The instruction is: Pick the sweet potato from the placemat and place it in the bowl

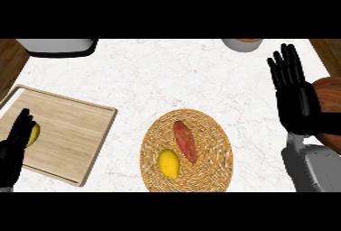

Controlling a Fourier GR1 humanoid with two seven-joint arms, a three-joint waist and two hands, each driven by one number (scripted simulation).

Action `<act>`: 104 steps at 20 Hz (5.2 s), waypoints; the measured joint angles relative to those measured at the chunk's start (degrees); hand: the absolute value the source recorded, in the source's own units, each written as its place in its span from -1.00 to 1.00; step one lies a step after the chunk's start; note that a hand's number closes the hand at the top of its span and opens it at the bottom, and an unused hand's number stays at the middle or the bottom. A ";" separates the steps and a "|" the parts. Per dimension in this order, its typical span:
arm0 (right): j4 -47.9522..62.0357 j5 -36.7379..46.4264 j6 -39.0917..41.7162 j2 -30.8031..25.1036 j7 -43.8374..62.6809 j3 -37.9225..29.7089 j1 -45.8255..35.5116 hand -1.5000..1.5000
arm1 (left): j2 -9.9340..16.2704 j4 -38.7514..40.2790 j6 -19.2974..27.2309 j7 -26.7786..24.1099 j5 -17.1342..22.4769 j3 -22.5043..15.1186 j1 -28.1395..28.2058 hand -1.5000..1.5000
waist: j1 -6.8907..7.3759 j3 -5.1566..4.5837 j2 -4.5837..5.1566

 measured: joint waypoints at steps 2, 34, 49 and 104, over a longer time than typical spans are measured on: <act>-0.95 2.54 -0.72 -0.26 1.17 1.97 0.21 1.00 | -1.28 -1.32 -0.85 1.04 0.09 -1.44 -0.98 0.00 | 0.02 -0.29 -0.01; -8.10 62.38 20.92 8.98 64.54 35.52 -5.67 -1.00 | -15.96 -10.50 -8.04 15.59 7.52 -14.14 -13.02 0.00 | 0.58 -0.93 -0.05; 5.28 54.76 23.42 11.77 70.52 33.51 -11.12 -1.00 | -17.35 -11.41 -7.93 16.26 6.25 -14.04 -12.41 0.00 | 0.68 -0.81 0.03; 18.92 57.73 11.86 3.52 53.83 42.00 -7.42 1.00 | -23.53 -11.37 -12.98 18.47 -0.50 -7.40 -11.25 0.00 | -0.66 -0.83 -0.70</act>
